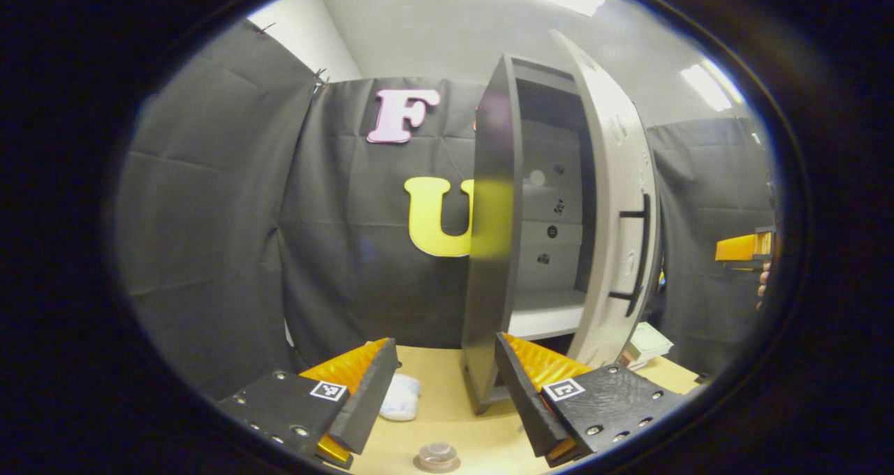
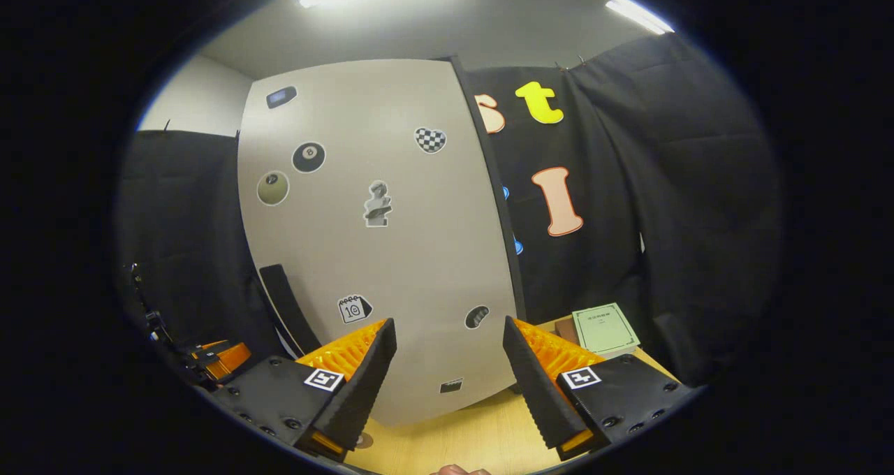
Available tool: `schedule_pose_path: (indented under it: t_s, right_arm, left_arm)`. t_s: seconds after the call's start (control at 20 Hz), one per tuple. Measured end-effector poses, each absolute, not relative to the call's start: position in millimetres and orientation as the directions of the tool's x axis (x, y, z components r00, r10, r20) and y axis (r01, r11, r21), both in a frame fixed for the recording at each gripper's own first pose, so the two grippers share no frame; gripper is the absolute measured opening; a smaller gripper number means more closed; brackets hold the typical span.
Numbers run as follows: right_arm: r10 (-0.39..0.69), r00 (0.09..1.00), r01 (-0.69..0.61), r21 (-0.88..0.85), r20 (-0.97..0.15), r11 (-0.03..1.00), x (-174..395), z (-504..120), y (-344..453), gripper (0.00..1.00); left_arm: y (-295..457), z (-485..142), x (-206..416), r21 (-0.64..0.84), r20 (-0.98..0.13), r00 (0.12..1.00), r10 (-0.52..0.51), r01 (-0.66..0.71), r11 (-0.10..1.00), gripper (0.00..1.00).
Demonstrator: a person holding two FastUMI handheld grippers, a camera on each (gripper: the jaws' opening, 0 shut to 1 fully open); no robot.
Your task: Open the cabinet door with the right hand, grasp the bottle in the cabinet with the left hand and place it on the coaster, then close the cabinet door with the right hand.
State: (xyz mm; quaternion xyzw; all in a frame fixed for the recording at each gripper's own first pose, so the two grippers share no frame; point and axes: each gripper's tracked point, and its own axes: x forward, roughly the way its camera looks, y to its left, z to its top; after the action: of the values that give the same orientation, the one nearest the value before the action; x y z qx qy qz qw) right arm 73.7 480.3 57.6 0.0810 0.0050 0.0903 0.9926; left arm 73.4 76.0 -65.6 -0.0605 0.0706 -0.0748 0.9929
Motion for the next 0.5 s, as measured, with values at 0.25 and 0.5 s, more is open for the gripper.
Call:
schedule_pose_path:
  t_s: [0.25, 0.5]
  right_arm:
    - [0.17, 0.985, -0.171, 0.149, 0.023, 0.974, 81.7, 59.3, 408.5, 0.97]
    - [0.106, 0.994, -0.108, 0.096, 0.026, 0.99, 80.8, 46.0, 324.9, 0.97]
  left_arm:
    - [11.7, -28.0, 63.2, -0.155, -0.099, 0.985, -0.139, 0.123, 0.98, 0.84]
    - [-40.5, -21.9, 50.2, -0.169, -0.088, 0.988, -0.127, 0.111, 0.979, 0.87]
